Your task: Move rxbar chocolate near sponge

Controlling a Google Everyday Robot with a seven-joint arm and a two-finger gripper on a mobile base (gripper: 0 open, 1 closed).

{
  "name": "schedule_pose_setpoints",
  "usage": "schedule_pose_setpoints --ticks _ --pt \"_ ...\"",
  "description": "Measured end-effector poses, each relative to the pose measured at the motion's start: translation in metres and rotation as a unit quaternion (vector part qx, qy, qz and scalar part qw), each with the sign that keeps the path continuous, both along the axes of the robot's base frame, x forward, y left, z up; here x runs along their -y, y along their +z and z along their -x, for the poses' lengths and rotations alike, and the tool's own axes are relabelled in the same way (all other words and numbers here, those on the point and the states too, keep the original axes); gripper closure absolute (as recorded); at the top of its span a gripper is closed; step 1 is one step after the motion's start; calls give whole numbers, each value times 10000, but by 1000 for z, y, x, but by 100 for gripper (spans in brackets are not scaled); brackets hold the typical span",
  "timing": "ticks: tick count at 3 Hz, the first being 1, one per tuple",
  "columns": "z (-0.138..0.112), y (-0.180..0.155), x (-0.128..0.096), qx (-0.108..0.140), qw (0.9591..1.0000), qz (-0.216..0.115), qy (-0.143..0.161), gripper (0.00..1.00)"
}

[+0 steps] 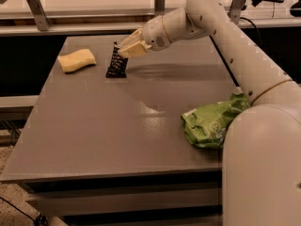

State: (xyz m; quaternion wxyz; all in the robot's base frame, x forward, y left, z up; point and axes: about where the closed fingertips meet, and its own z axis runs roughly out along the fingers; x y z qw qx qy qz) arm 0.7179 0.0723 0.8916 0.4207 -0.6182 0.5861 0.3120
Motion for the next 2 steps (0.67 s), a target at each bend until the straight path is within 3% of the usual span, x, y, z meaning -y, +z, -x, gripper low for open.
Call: schedule_pose_setpoints --ticks 1,2 --pt "-18 -5 -21 136 9995 -278 108 100" --pt "-25 -6 -36 256 9989 -364 173 82"
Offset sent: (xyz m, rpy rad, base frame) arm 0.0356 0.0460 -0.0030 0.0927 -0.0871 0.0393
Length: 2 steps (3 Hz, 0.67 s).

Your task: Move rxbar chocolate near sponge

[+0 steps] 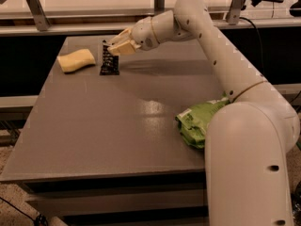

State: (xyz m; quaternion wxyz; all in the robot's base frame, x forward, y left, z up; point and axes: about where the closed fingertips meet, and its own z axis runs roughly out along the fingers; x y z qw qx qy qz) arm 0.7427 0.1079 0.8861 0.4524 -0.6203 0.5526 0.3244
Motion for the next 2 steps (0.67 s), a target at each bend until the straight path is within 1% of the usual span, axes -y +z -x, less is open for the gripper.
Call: schedule_pose_setpoints --ticks 1,2 --pt "-7 -8 -8 90 9999 -18 91 58" --pt "-9 -18 -17 188 9994 166 249 20"
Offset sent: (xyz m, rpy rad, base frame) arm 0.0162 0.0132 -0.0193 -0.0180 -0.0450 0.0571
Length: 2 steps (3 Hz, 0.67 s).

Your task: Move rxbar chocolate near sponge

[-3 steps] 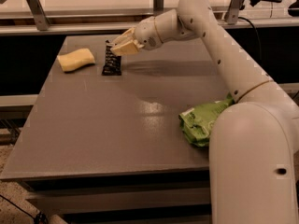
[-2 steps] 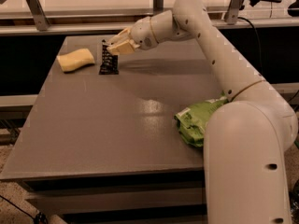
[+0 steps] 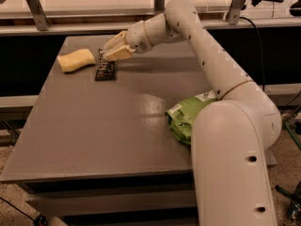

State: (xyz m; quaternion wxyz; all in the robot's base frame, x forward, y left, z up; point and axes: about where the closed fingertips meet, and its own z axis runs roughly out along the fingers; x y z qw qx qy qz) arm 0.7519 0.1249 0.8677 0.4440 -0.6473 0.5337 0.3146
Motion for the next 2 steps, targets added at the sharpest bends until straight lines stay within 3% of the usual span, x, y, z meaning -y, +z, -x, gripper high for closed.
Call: schedule_pose_setpoints --ticks 1,2 --pt "0 -3 -2 51 9999 134 42 0" --pt "10 18 -9 149 9989 424 101 0"
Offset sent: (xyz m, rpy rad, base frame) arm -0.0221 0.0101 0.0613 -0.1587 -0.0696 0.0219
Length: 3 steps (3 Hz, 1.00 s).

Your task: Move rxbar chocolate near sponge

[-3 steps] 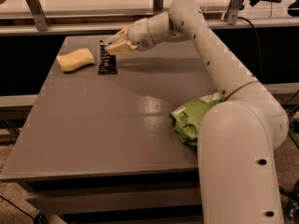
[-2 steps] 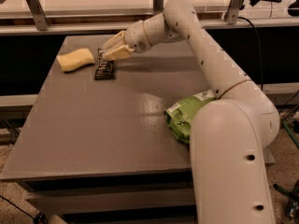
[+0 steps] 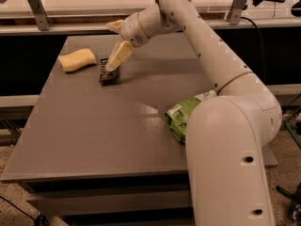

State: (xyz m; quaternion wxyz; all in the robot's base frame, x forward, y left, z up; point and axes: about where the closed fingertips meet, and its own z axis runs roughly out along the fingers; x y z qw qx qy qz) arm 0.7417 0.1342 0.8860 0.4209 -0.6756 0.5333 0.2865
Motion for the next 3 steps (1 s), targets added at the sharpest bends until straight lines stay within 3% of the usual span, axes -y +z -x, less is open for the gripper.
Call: schedule_pose_setpoints --ticks 2,3 --pt "23 37 -3 247 9946 1002 136 0" --pt "23 37 -3 247 9946 1002 137 0"
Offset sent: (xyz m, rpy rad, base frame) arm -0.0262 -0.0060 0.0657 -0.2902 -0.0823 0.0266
